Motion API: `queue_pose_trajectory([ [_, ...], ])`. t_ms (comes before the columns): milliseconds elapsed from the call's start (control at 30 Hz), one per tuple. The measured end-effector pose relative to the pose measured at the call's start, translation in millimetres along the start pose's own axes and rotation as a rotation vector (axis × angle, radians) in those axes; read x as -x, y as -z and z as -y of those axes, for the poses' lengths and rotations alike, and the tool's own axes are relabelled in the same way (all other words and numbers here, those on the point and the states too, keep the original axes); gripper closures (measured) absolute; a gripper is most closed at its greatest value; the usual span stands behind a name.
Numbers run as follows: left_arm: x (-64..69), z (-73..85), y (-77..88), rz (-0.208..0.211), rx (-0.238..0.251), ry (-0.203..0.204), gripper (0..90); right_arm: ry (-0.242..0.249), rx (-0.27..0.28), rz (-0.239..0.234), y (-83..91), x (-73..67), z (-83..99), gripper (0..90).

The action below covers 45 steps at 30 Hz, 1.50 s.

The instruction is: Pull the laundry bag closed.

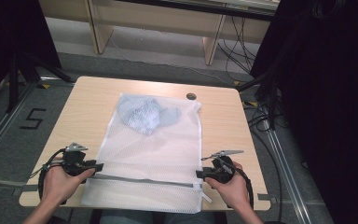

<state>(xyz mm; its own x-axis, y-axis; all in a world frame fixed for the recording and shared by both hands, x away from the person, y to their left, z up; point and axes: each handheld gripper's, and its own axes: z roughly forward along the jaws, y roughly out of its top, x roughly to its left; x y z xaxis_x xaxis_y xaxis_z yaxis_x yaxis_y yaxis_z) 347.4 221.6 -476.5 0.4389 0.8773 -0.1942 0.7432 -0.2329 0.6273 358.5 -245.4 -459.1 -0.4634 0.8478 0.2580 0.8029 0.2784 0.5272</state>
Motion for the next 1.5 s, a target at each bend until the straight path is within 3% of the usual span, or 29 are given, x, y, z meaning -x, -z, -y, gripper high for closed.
queue_pose_trajectory([
  [67, -1.9, 0.6, -0.5, -0.013, 0.001, -0.016, 63.6, -0.036, 0.029, -0.006, 3.6, 0.8, -0.6, 59.2],
  [133, -4.5, 0.0, 1.0, -0.016, 0.011, -0.007, 63.3, -0.050, 0.053, 0.003, 5.4, 2.6, -2.0, 57.8],
  [300, -6.8, 0.3, 2.3, -0.008, 0.012, -0.003, 64.5, -0.012, 0.037, -0.026, -0.2, 0.1, -1.3, 58.9],
  [333, -6.6, 0.1, 2.6, -0.017, 0.000, -0.004, 67.0, 0.020, 0.026, -0.040, -2.5, -2.2, -1.6, 59.6],
  [367, -6.6, 0.1, 2.6, -0.017, 0.000, -0.004, 69.9, 0.029, 0.027, -0.030, -4.3, -5.5, -1.6, 61.2],
  [433, -7.7, -0.8, 4.0, -0.010, -0.004, 0.020, 74.6, 0.047, 0.025, -0.055, -6.7, -11.1, -2.2, 62.5],
  [467, -7.9, -0.9, 4.3, -0.026, -0.005, 0.018, 76.1, 0.060, 0.063, -0.087, -10.1, -15.7, -2.2, 62.7],
  [500, -8.5, -0.9, 4.1, -0.032, -0.008, 0.021, 78.3, 0.094, 0.061, -0.083, -10.9, -16.7, -3.2, 63.9],
  [600, -10.5, 0.0, 1.9, -0.059, -0.014, 0.040, 84.7, 0.114, 0.075, -0.087, -15.4, -25.1, -5.2, 66.3],
  [633, -10.9, 0.2, 0.8, -0.053, -0.006, 0.050, 86.0, 0.107, 0.059, -0.088, -15.5, -27.4, -6.4, 66.6],
  [667, -12.5, -0.6, 1.6, -0.039, -0.031, 0.052, 87.3, 0.105, 0.096, -0.097, -19.6, -29.1, -6.5, 66.7],
  [733, -12.9, -1.2, -0.1, -0.036, -0.034, 0.056, 89.2, 0.112, 0.066, -0.103, -18.6, -33.2, -8.8, 66.8],
  [767, -13.2, -1.7, -1.3, -0.036, -0.040, 0.051, 89.4, 0.137, 0.086, -0.093, -20.7, -33.4, -9.8, 66.7],
  [833, -13.3, -2.1, -3.2, -0.035, -0.050, 0.047, 89.5, 0.087, 0.046, -0.084, -20.0, -38.5, -10.3, 66.2],
  [867, -13.1, -1.9, -4.3, -0.036, -0.048, 0.051, 89.5, 0.119, 0.079, -0.102, -23.8, -37.7, -11.2, 65.7],
  [933, -14.2, -2.0, -6.4, -0.031, -0.067, 0.056, 89.6, 0.142, 0.062, -0.110, -22.9, -39.3, -13.5, 65.5],
  [1000, -16.7, -2.2, -6.4, -0.025, -0.102, 0.039, 89.6, 0.095, 0.053, -0.110, -22.2, -46.2, -13.7, 65.2],
  [1067, -16.9, -1.8, -8.7, -0.025, -0.101, 0.049, 89.5, 0.142, 0.085, -0.109, -24.4, -47.0, -15.7, 64.5],
  [1100, -16.9, -1.8, -8.7, -0.025, -0.101, 0.049, 89.5, 0.124, 0.106, -0.111, -27.1, -50.0, -15.5, 64.2],
  [1133, -17.0, -1.6, -9.5, -0.021, -0.117, 0.055, 89.5, 0.150, 0.074, -0.120, -25.1, -51.2, -17.3, 64.0],
  [1267, -16.8, -1.2, -11.9, -0.026, -0.149, 0.058, 89.5, 0.134, 0.079, -0.127, -29.5, -60.4, -18.2, 63.8],
  [1300, -17.5, -1.6, -12.2, -0.026, -0.158, 0.054, 89.5, 0.156, 0.077, -0.133, -29.6, -62.0, -19.2, 63.9],
  [1367, -17.6, -1.7, -13.1, -0.027, -0.156, 0.061, 89.5, 0.149, 0.072, -0.143, -31.0, -67.5, -20.7, 64.1],
  [1467, -18.9, -1.0, -16.2, -0.033, -0.154, 0.077, 89.5, 0.159, 0.126, -0.152, -35.8, -73.6, -23.7, 65.3],
  [1500, -17.2, -0.8, -16.4, -0.039, -0.158, 0.098, 89.5, 0.157, 0.097, -0.147, -33.8, -75.9, -25.1, 65.7],
])
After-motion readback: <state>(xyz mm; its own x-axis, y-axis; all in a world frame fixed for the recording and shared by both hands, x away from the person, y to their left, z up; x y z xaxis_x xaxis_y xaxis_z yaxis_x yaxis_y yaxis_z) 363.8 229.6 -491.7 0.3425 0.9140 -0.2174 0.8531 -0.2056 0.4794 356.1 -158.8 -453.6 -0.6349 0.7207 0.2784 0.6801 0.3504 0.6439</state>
